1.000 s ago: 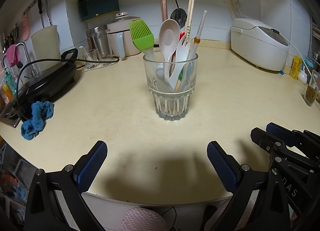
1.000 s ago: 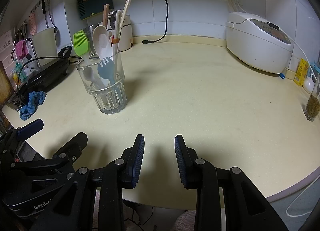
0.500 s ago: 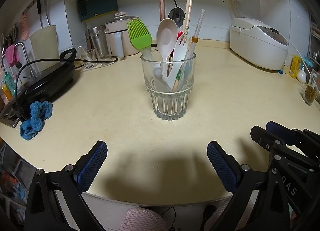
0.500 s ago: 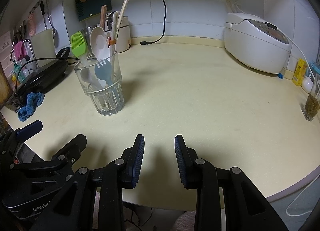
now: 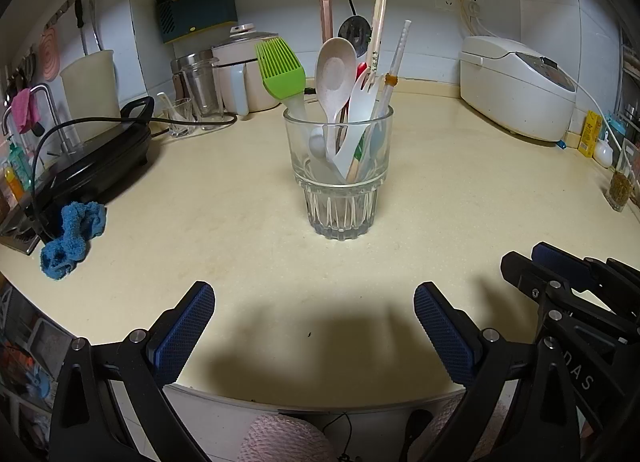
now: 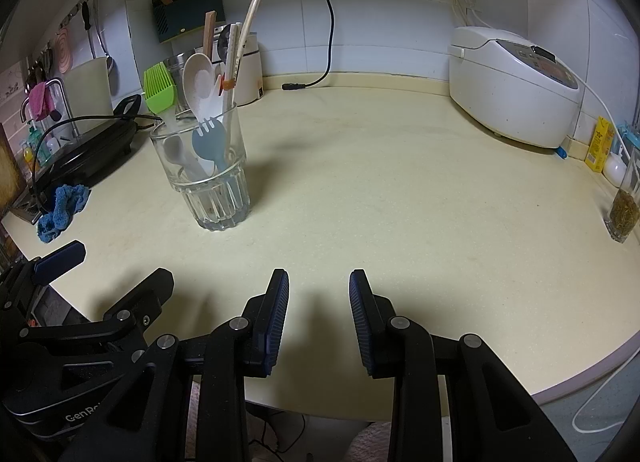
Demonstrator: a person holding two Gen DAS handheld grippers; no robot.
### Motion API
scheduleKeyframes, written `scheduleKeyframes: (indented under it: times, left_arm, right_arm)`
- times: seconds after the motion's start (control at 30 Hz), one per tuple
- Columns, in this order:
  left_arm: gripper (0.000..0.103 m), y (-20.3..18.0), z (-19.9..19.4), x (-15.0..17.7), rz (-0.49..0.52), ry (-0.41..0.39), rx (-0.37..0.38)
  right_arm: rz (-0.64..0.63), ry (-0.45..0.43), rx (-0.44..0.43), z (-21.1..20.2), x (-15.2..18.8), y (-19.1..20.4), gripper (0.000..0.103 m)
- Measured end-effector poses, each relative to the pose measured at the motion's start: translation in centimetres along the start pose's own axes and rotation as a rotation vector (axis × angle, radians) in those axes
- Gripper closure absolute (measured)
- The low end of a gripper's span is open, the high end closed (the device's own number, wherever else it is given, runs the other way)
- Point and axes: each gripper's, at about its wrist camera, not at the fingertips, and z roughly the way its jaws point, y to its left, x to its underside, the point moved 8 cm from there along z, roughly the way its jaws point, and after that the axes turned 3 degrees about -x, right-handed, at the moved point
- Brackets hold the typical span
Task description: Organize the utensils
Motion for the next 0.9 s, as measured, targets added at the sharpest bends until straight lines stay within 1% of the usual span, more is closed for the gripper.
scheduleKeyframes:
  times: [0.9]
  left_arm:
    - [0.002, 0.00, 0.02, 0.12, -0.003, 0.002, 0.003]
  right_arm:
    - [0.005, 0.007, -0.003, 0.19, 0.16, 0.03, 0.071]
